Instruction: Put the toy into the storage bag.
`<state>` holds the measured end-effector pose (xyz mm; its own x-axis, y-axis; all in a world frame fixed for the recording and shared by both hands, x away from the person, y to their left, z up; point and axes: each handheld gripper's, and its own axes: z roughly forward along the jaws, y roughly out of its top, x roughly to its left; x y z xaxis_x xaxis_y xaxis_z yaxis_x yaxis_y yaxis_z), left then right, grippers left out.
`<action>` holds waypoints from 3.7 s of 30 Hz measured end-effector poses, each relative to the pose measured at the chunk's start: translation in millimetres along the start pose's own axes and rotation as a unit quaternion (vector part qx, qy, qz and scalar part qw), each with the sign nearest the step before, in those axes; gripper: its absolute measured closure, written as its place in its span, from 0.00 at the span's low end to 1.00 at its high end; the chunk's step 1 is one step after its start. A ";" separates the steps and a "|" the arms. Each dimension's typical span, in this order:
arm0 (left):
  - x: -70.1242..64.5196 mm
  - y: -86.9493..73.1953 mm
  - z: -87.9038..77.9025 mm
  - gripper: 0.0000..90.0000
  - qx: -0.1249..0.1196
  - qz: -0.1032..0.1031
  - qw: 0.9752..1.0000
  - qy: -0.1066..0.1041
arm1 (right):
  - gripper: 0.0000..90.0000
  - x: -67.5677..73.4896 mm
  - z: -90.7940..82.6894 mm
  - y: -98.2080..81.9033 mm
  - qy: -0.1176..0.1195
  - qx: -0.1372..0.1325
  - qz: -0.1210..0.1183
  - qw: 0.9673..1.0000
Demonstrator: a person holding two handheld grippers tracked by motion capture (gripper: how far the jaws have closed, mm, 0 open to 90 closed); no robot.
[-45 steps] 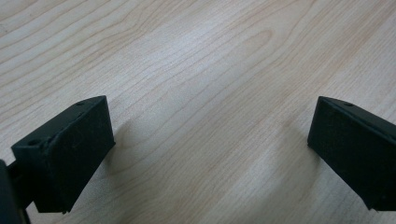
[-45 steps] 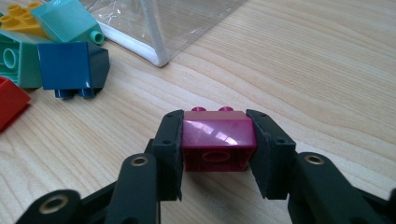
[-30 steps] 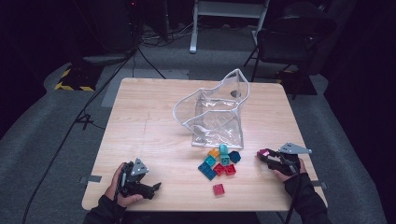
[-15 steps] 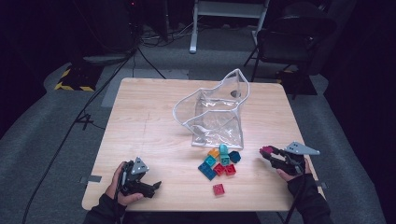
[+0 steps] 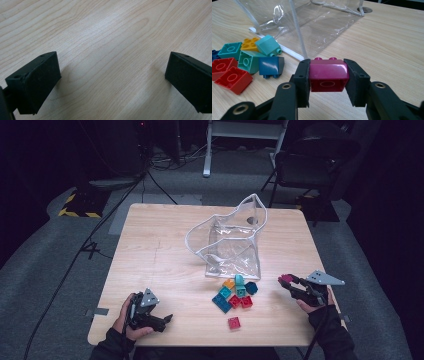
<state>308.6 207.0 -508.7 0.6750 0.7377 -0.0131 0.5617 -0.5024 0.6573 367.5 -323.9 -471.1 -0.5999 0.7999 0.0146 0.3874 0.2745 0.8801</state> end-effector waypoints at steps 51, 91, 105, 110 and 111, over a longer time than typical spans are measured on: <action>0.4 0.0 -0.2 0.01 0.000 -0.004 1.000 0.006 | 0.66 2.6 -0.6 139.2 0.018 -0.101 -0.041 0.994; 0.7 -0.2 -0.3 0.01 0.000 -0.003 1.000 0.005 | 0.66 47.4 35.1 208.2 0.045 -0.111 -0.075 0.990; 0.9 -0.1 -0.4 0.01 0.001 -0.001 1.000 0.006 | 0.66 49.7 63.7 206.4 0.048 -0.087 -0.062 0.993; 0.9 -0.1 -0.4 0.01 0.001 -0.001 1.000 0.006 | 0.66 48.7 69.9 204.5 0.043 -0.072 -0.061 0.995; 1.0 -0.1 -0.4 0.01 0.001 -0.001 1.000 0.006 | 0.66 48.4 70.9 204.1 0.043 -0.073 -0.058 0.995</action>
<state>309.0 208.0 -508.5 0.6685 0.7437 -0.0058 0.5637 -0.5016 0.6563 467.2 -191.3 -324.5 -0.6943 0.7175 -0.0555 0.2110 0.2767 0.9375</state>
